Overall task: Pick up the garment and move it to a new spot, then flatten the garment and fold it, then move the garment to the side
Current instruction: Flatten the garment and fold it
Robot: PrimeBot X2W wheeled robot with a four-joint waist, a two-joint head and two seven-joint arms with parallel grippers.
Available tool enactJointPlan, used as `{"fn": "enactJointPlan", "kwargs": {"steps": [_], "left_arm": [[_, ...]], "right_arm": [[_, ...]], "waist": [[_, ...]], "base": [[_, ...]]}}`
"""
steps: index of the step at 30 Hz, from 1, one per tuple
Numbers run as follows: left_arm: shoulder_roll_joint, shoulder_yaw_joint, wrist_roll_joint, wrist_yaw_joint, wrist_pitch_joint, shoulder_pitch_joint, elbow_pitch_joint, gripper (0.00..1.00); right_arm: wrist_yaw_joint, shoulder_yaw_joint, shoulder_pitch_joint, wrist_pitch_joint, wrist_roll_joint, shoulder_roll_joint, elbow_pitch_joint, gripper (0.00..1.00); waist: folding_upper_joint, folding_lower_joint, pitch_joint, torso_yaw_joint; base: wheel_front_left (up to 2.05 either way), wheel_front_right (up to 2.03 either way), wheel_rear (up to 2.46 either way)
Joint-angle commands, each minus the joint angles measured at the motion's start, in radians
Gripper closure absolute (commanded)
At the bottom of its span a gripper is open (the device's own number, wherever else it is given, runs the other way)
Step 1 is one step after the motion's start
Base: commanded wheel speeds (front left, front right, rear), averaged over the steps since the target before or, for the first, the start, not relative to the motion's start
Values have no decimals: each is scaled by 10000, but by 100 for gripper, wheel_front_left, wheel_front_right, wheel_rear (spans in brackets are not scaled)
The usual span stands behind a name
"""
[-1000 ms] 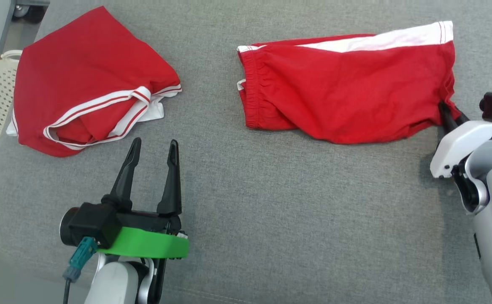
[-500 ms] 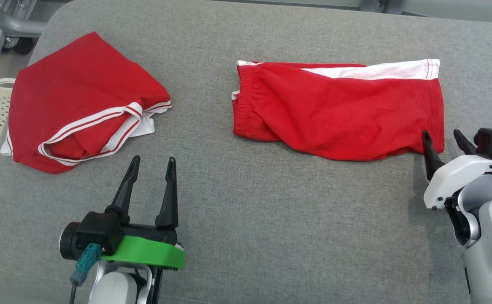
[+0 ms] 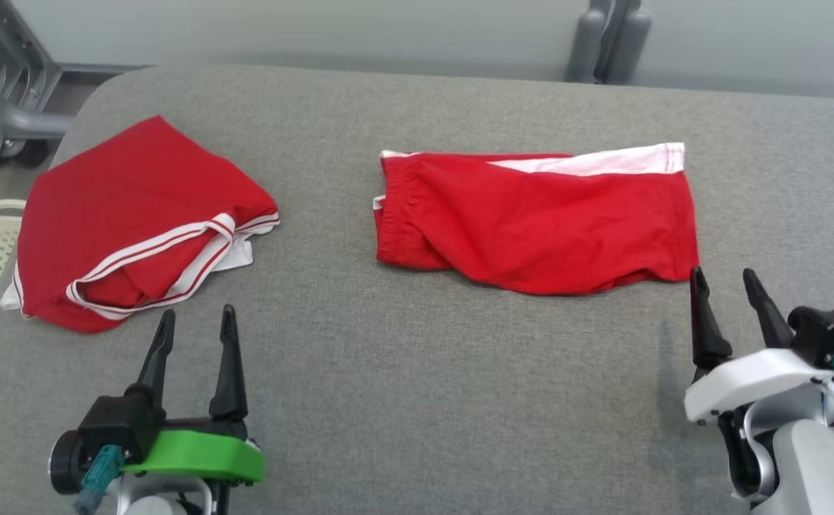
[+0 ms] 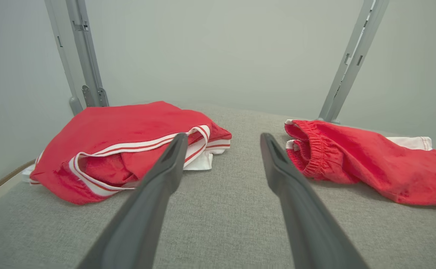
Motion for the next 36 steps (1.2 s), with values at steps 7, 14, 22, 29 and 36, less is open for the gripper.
{"fn": "enactJointPlan", "kwargs": {"steps": [7,14,22,29,36], "left_arm": [[383,319,78,-427,-8,450,60,0],[685,286,409,-649,-8,659,308,0],[757,323,497,-672,-8,895,771,0],[600,477,397,-534,-7,923,823,0],[616,537,373,-621,-7,702,949,0]], "right_arm": [[-9,958,974,-441,260,131,-556,0],[-10,1696,1785,-370,53,152,-867,0],[-9,1720,2079,-251,53,199,-758,0],[-9,1617,1903,-177,84,233,-781,0],[-9,1862,1751,-212,265,239,-698,0]], "waist": [[0,1,-834,-857],[0,1,-1207,-1219],[0,1,-1388,-1397],[0,1,-1270,-1497],[0,1,-1060,-1487]], "base": [[0,0,0],[0,0,0],[0,0,0],[0,0,0],[0,0,0]]}}
